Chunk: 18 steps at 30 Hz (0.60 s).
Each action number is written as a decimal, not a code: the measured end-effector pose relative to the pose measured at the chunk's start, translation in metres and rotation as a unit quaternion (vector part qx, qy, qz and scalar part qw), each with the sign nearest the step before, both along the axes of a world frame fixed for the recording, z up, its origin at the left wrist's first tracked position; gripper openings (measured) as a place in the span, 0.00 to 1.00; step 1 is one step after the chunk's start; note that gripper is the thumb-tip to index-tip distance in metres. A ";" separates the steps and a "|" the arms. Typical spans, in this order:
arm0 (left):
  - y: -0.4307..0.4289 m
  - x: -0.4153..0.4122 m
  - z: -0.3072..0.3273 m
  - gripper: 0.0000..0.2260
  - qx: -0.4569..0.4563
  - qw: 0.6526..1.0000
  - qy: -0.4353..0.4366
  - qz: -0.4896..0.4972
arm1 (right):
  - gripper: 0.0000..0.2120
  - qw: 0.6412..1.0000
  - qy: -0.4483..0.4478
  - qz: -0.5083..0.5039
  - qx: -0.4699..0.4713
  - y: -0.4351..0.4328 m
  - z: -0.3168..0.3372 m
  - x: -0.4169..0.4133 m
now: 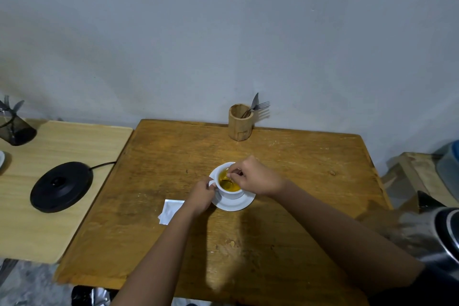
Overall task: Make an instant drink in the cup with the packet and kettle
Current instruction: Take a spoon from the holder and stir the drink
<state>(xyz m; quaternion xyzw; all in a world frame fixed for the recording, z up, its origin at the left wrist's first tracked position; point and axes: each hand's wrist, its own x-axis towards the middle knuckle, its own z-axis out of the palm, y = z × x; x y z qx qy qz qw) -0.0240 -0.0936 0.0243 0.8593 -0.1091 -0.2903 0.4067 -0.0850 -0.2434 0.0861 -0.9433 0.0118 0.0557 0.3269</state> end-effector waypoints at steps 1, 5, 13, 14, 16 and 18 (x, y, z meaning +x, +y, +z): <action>0.000 0.000 0.000 0.14 0.001 1.000 0.000 0.000 | 0.11 1.000 -0.012 -0.008 0.000 0.001 -0.002 0.000; 0.000 -0.001 0.002 0.15 0.006 1.000 0.003 0.001 | 0.11 0.999 -0.038 -0.027 -0.012 0.002 -0.004 0.000; 0.002 -0.002 0.006 0.15 0.007 1.000 0.019 -0.003 | 0.12 0.997 0.004 -0.017 -0.072 -0.010 0.006 -0.002; 0.002 -0.002 0.007 0.15 0.006 1.000 0.018 -0.003 | 0.12 0.997 0.014 -0.011 -0.069 -0.010 0.008 -0.003; 0.001 -0.003 0.008 0.15 0.007 1.000 0.017 -0.001 | 0.11 0.998 0.027 -0.004 -0.063 -0.009 0.010 -0.003; 0.001 -0.004 0.009 0.15 0.008 1.000 0.018 -0.003 | 0.11 0.998 0.030 -0.006 -0.048 -0.005 0.011 -0.003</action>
